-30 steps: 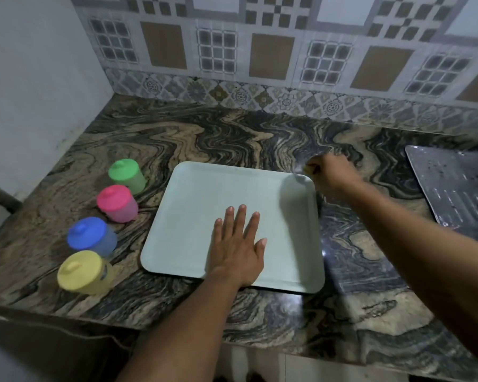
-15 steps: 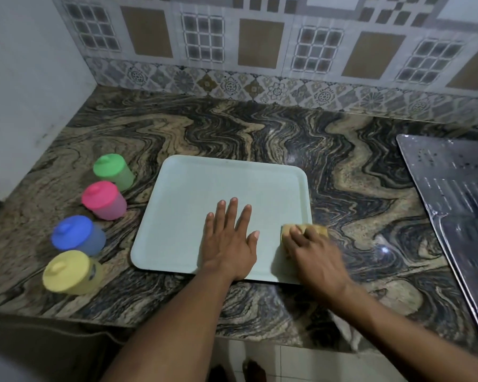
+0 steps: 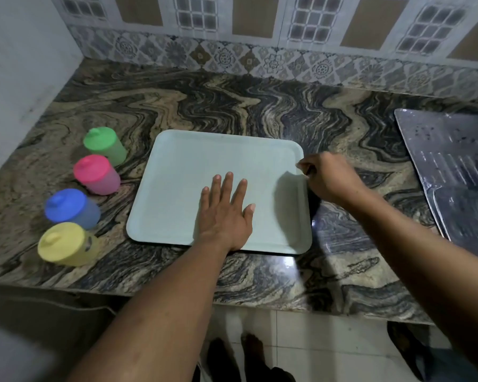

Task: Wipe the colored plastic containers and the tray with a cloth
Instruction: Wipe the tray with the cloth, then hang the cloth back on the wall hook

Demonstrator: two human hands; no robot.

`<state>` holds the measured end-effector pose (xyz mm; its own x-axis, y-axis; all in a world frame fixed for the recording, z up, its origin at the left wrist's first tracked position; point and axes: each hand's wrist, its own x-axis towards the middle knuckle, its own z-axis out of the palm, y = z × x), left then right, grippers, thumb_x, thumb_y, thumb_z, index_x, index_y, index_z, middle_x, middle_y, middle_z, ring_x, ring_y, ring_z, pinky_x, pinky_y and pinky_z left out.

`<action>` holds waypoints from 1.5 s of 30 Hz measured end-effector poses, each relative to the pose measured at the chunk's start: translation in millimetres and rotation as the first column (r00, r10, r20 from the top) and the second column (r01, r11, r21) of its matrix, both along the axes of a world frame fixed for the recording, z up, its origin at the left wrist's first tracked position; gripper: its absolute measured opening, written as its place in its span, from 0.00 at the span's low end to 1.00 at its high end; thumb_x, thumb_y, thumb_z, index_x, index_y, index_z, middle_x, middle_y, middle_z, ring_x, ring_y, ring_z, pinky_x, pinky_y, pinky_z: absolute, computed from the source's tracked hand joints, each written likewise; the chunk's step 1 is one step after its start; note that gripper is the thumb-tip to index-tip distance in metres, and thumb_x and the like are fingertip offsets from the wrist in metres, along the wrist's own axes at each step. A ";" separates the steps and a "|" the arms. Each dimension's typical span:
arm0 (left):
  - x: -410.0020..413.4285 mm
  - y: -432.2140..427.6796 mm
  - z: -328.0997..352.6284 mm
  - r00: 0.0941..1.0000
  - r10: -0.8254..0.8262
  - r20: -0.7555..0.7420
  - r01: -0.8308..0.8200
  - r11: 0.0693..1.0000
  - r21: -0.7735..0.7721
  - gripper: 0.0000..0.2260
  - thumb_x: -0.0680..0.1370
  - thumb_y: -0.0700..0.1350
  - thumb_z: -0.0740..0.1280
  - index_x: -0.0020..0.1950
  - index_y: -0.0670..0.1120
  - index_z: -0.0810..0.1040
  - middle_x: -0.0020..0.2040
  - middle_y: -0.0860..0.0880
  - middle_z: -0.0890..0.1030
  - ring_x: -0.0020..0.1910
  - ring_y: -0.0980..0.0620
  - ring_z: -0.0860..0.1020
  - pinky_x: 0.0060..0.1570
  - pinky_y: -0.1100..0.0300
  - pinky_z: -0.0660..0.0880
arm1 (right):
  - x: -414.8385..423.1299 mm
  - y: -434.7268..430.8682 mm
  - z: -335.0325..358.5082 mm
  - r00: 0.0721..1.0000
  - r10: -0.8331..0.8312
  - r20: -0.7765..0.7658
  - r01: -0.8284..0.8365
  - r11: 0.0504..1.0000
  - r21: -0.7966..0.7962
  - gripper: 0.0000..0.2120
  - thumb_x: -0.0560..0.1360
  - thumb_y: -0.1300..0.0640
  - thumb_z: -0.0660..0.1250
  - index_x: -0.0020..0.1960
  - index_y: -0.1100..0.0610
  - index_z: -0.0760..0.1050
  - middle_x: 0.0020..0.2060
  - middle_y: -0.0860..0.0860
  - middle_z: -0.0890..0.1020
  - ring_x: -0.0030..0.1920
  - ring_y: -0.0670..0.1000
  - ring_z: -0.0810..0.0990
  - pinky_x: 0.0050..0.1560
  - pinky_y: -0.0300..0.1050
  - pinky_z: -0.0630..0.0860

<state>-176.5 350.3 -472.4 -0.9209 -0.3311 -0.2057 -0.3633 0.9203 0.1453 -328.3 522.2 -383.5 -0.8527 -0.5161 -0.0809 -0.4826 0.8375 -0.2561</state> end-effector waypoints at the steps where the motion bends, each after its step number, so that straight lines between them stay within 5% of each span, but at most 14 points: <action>1: -0.2 0.0 -0.8 1.000 0.000 -0.002 0.000 1.000 -0.003 0.28 0.83 0.61 0.39 0.81 0.55 0.34 0.81 0.49 0.32 0.79 0.45 0.31 0.78 0.43 0.37 | -0.4 -4.5 -2.8 0.999 0.050 -0.002 -0.050 0.993 0.109 0.16 0.74 0.62 0.62 0.56 0.51 0.83 0.52 0.59 0.85 0.50 0.63 0.82 0.48 0.52 0.78; 4: -0.9 0.3 -1.4 1.000 0.004 0.003 -0.004 1.000 -0.001 0.28 0.82 0.61 0.39 0.81 0.55 0.34 0.81 0.50 0.32 0.79 0.45 0.31 0.78 0.43 0.36 | 31.3 -10.9 -12.0 0.973 0.229 -0.032 -0.203 0.911 0.359 0.14 0.76 0.62 0.62 0.58 0.58 0.80 0.54 0.59 0.82 0.55 0.61 0.77 0.49 0.52 0.76; 8: -1.6 0.1 -0.6 1.000 0.009 0.011 -0.009 1.000 0.006 0.28 0.82 0.61 0.39 0.81 0.55 0.34 0.81 0.50 0.32 0.79 0.46 0.30 0.78 0.44 0.35 | 80.5 -3.7 -7.8 0.928 0.373 -0.012 -0.324 0.820 0.472 0.14 0.77 0.63 0.59 0.60 0.63 0.77 0.57 0.58 0.81 0.62 0.60 0.74 0.53 0.54 0.77; 16: -1.4 1.0 -4.4 1.000 0.022 -0.004 -0.021 1.000 0.016 0.28 0.82 0.61 0.38 0.80 0.56 0.33 0.80 0.50 0.31 0.78 0.46 0.29 0.77 0.43 0.35 | 120.2 10.6 -3.1 0.929 0.328 0.171 -0.368 0.860 0.353 0.10 0.75 0.60 0.63 0.53 0.60 0.79 0.51 0.59 0.82 0.55 0.62 0.80 0.46 0.50 0.73; 18: -1.0 0.2 -3.3 1.000 0.016 -0.003 -0.016 1.000 0.020 0.28 0.82 0.61 0.38 0.80 0.56 0.33 0.80 0.50 0.30 0.78 0.45 0.29 0.77 0.43 0.35 | 105.1 17.1 -1.2 0.906 0.206 0.371 -0.255 0.963 0.086 0.10 0.76 0.59 0.63 0.50 0.58 0.82 0.46 0.59 0.85 0.46 0.60 0.83 0.43 0.48 0.76; 20: -1.6 -0.8 0.0 1.000 0.010 0.014 -0.010 0.999 0.036 0.28 0.83 0.61 0.39 0.80 0.56 0.33 0.80 0.50 0.30 0.78 0.45 0.29 0.77 0.43 0.34 | 95.7 21.0 4.1 0.746 0.076 0.662 0.087 0.974 -0.210 0.11 0.80 0.61 0.61 0.46 0.62 0.81 0.35 0.57 0.82 0.33 0.56 0.78 0.30 0.44 0.73; 23: -2.1 -3.2 6.7 0.999 0.003 0.032 -0.006 0.995 0.100 0.29 0.83 0.61 0.43 0.81 0.56 0.36 0.81 0.51 0.31 0.79 0.47 0.29 0.77 0.44 0.33 | 88.4 25.3 4.0 0.511 0.033 0.859 0.560 0.745 -0.363 0.13 0.79 0.70 0.58 0.40 0.63 0.77 0.27 0.57 0.72 0.24 0.52 0.69 0.25 0.40 0.65; 25: -2.6 -8.6 11.4 1.000 0.020 0.025 -0.025 0.976 0.216 0.28 0.84 0.59 0.47 0.82 0.57 0.41 0.81 0.54 0.33 0.79 0.50 0.29 0.77 0.46 0.33 | 84.7 25.5 5.6 0.412 0.064 0.909 0.715 0.596 -0.366 0.08 0.80 0.69 0.60 0.49 0.65 0.79 0.31 0.56 0.76 0.29 0.52 0.73 0.31 0.42 0.71; 28: -4.5 -19.4 27.7 0.990 0.138 -0.014 -0.115 0.878 0.464 0.26 0.84 0.57 0.54 0.81 0.53 0.56 0.83 0.54 0.47 0.81 0.54 0.40 0.79 0.51 0.39 | 80.3 21.0 14.1 0.360 0.059 0.931 0.807 0.482 -0.342 0.07 0.82 0.64 0.62 0.55 0.64 0.79 0.41 0.55 0.84 0.42 0.53 0.84 0.43 0.51 0.83; 30: -2.2 -23.0 43.7 0.962 0.270 -0.045 -0.182 0.753 0.633 0.22 0.83 0.57 0.59 0.75 0.51 0.69 0.78 0.52 0.66 0.79 0.52 0.59 0.77 0.54 0.56 | 79.1 12.9 19.8 0.359 0.011 0.933 0.838 0.437 -0.327 0.09 0.81 0.63 0.64 0.58 0.64 0.78 0.50 0.59 0.85 0.52 0.58 0.85 0.53 0.60 0.82; 33: 3.1 -26.6 68.3 0.924 0.382 0.000 -0.210 0.507 0.836 0.18 0.79 0.60 0.66 0.57 0.47 0.82 0.56 0.53 0.84 0.56 0.52 0.80 0.62 0.54 0.75 | 80.9 -8.6 32.9 0.369 -0.016 0.929 0.856 0.395 -0.333 0.12 0.81 0.62 0.64 0.62 0.66 0.76 0.51 0.60 0.83 0.50 0.60 0.84 0.55 0.63 0.81; 37: 13.1 -37.7 98.9 0.921 0.379 0.088 -0.209 0.293 0.933 0.15 0.76 0.53 0.73 0.54 0.43 0.83 0.45 0.48 0.87 0.41 0.51 0.84 0.41 0.58 0.74 | 86.9 -41.6 56.2 0.391 0.027 0.920 0.851 0.370 -0.372 0.13 0.78 0.69 0.60 0.62 0.70 0.73 0.55 0.66 0.81 0.52 0.65 0.84 0.49 0.62 0.83; 41: 23.0 -56.9 116.2 0.887 0.443 0.131 -0.236 0.192 0.953 0.17 0.72 0.50 0.78 0.58 0.48 0.81 0.47 0.46 0.88 0.41 0.49 0.86 0.39 0.59 0.76 | 95.4 -71.7 83.6 0.450 0.087 0.889 0.797 0.410 -0.443 0.13 0.78 0.74 0.54 0.44 0.69 0.77 0.31 0.62 0.83 0.32 0.61 0.83 0.30 0.51 0.83; 45: 28.2 -73.7 123.1 0.872 0.471 0.133 -0.202 0.099 0.974 0.20 0.72 0.45 0.79 0.61 0.46 0.78 0.48 0.40 0.87 0.39 0.47 0.84 0.37 0.58 0.78 | 96.2 -95.1 90.2 0.464 0.091 0.881 0.789 0.409 -0.458 0.13 0.77 0.75 0.53 0.43 0.68 0.76 0.37 0.65 0.83 0.35 0.63 0.85 0.36 0.57 0.83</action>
<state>-148.3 276.6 -349.3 -0.8279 -0.2860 -0.4824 -0.4382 -0.2070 0.8747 -232.1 427.1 -293.3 -0.7708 -0.3621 -0.5242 0.5399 0.0656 -0.8392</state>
